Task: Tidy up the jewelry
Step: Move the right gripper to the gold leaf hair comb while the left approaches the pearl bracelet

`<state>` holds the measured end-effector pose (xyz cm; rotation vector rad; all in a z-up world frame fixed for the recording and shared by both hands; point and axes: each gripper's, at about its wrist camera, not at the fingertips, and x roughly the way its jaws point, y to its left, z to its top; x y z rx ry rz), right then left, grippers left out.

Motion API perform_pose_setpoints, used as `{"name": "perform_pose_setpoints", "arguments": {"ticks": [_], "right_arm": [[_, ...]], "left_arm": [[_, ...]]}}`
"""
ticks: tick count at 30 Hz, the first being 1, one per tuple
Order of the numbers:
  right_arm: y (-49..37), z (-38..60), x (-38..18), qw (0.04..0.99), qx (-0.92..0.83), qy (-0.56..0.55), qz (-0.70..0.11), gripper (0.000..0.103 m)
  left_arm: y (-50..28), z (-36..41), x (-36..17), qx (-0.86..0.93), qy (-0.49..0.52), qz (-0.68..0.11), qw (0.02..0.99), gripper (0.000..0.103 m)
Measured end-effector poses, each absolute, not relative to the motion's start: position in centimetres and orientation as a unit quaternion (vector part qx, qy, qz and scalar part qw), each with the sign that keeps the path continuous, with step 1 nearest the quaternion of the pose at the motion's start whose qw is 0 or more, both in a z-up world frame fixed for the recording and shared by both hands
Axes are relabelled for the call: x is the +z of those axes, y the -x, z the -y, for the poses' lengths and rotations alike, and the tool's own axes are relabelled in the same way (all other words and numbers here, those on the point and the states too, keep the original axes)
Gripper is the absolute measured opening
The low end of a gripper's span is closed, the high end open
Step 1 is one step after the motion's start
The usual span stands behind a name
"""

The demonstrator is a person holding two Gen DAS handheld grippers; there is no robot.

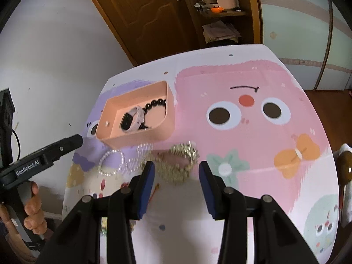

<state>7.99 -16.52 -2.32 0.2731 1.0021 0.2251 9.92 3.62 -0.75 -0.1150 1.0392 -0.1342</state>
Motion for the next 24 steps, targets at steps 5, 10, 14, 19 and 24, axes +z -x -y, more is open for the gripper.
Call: {"name": "perform_pose_setpoints", "arguments": {"ticks": [5,10,14,19,24], "right_arm": [[-6.0,16.8,-2.4,0.861,0.102,-0.131,-0.482,0.042],[-4.7,16.5,-2.3,0.861,0.101,-0.122,-0.482,0.042],[-4.2,16.1,-2.0,0.863,0.102,-0.113,-0.481,0.042],[-3.9,15.6,-1.8,0.864,0.104,-0.105,-0.481,0.042],[-4.0,15.6,-1.9,0.861,0.105,-0.104,-0.486,0.042]], "left_arm": [[-7.5,-4.0,-1.9,-0.056,0.057,-0.503,0.861,0.064],[-6.0,-4.6,-2.1,-0.045,0.060,-0.498,0.864,0.064],[-5.1,-5.0,-2.1,-0.033,0.059,-0.491,0.869,0.064],[-4.5,-5.3,-2.4,-0.026,0.053,-0.487,0.871,0.064],[-4.6,-5.4,-2.9,-0.022,0.055,-0.490,0.870,0.064]]}}
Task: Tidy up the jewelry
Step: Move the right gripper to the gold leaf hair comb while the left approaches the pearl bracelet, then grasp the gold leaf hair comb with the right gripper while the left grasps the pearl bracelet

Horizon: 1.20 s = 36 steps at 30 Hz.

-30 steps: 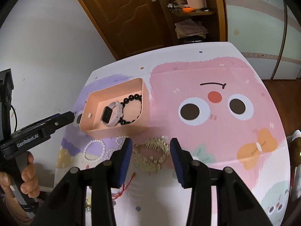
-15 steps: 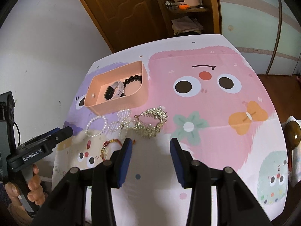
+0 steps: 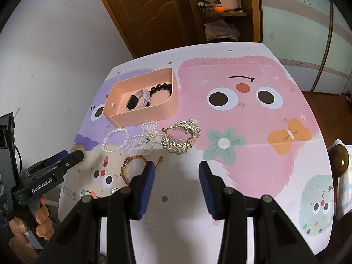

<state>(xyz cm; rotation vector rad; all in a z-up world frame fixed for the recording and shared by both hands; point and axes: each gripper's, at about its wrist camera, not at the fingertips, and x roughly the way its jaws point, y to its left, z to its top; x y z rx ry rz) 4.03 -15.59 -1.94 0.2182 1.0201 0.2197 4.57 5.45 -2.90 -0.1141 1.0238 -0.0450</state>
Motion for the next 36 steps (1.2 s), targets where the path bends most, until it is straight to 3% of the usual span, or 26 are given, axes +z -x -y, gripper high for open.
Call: {"name": "perform_pose_setpoints", "arguments": {"ticks": [23,30,36], "right_arm": [[-14.7,18.1,-6.4,0.765,0.052,-0.201,-0.609,0.041],[-16.2,17.0,-9.4,0.727,0.030,-0.204,-0.655,0.024],[-16.5,16.5,-10.1,0.718,0.021,-0.209,-0.663,0.024]], "left_arm": [[-9.4,-7.5,-5.9,0.007,0.074,-0.506,0.859,0.064],[-9.9,-7.8,-6.7,0.008,0.078,-0.513,0.855,0.064],[-10.1,-7.9,-7.1,0.006,0.081,-0.516,0.853,0.064]]}}
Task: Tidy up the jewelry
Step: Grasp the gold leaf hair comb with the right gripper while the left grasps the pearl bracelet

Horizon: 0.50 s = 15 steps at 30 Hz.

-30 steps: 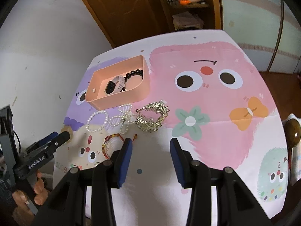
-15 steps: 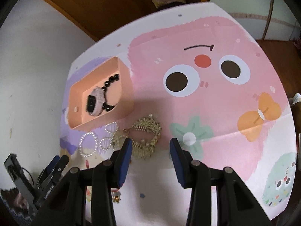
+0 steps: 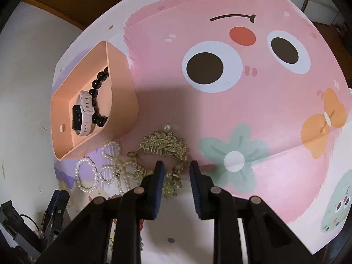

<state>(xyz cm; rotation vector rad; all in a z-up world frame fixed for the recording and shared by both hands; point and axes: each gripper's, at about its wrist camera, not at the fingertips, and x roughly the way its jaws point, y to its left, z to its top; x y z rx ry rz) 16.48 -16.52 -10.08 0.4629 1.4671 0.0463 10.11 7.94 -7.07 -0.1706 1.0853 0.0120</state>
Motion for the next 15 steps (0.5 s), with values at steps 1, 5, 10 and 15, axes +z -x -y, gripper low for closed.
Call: {"name": "perform_pose_setpoints", "arguments": {"ticks": [1,5,10,15], "right_arm": [[-16.5,16.4,-10.1,0.718,0.019,-0.206,-0.665,0.024],[-16.7,15.9,-10.3,0.717,0.009,-0.189,-0.671,0.019],[-16.8,14.5,-10.4,0.723,-0.003,-0.149,-0.674,0.016],[-16.6,12.8,-10.3,0.733,-0.004,-0.105,-0.672,0.009]], "left_arm": [[-10.1,-7.9,-7.1,0.005,0.081,-0.516,0.853,0.064],[-10.2,-7.9,-7.1,0.002,0.081,-0.515,0.854,0.064],[-10.4,-8.1,-7.3,0.001,0.081,-0.519,0.851,0.064],[-11.3,-8.4,-7.8,-0.001,0.058,-0.532,0.845,0.064]]}}
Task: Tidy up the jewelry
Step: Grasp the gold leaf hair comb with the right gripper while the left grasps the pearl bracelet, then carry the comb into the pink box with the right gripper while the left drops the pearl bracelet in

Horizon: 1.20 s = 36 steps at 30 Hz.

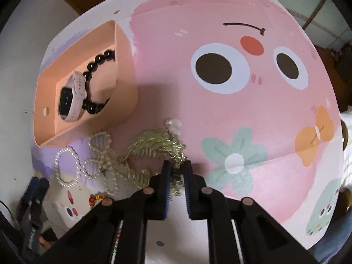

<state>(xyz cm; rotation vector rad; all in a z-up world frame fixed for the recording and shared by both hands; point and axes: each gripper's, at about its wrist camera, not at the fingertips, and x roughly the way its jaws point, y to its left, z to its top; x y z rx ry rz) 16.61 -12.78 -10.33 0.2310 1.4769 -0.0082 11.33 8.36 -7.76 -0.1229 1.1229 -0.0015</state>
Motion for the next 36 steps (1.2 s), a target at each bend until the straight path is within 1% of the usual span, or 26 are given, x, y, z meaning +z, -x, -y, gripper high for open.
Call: {"name": "perform_pose_setpoints", "arguments": {"ticks": [4,12,18,23,27,31,32,33,36], "right_arm": [[-16.4,12.3,-10.3,0.738,0.009,-0.093,-0.668,0.009],[-15.8,14.8,-9.3,0.737,0.027,-0.144,-0.660,0.008],[-15.6,15.9,-6.5,0.753,0.041,-0.151,-0.640,0.008],[-15.3,15.7,-3.4,0.770,0.067,-0.159,-0.615,0.008],[-16.0,14.9,-1.7,0.777,0.083,-0.157,-0.604,0.008],[-17.0,13.8,-0.7,0.778,0.097,-0.155,-0.601,0.008],[-17.3,13.6,-0.6,0.779,0.099,-0.154,-0.600,0.008],[-17.7,13.2,-0.4,0.779,0.101,-0.153,-0.600,0.008],[-18.9,12.5,-0.2,0.779,0.106,-0.153,-0.598,0.008]], "left_arm": [[-12.1,-8.6,-8.2,0.001,0.045,-0.542,0.839,0.064],[-12.0,-8.4,-8.5,-0.009,0.042,-0.554,0.832,0.064],[-12.2,-8.3,-8.8,-0.017,0.039,-0.560,0.828,0.064],[-14.2,-8.6,-10.1,-0.028,0.050,-0.582,0.811,0.064],[-15.7,-8.1,-10.5,-0.037,0.041,-0.589,0.806,0.058],[-16.9,-6.7,-10.7,-0.047,-0.009,-0.604,0.795,0.055],[-17.1,-6.2,-10.7,-0.049,-0.031,-0.610,0.790,0.052],[-17.2,-5.8,-10.8,-0.051,-0.046,-0.614,0.786,0.046],[-17.8,-4.9,-10.7,-0.077,-0.067,-0.632,0.769,0.036]]}}
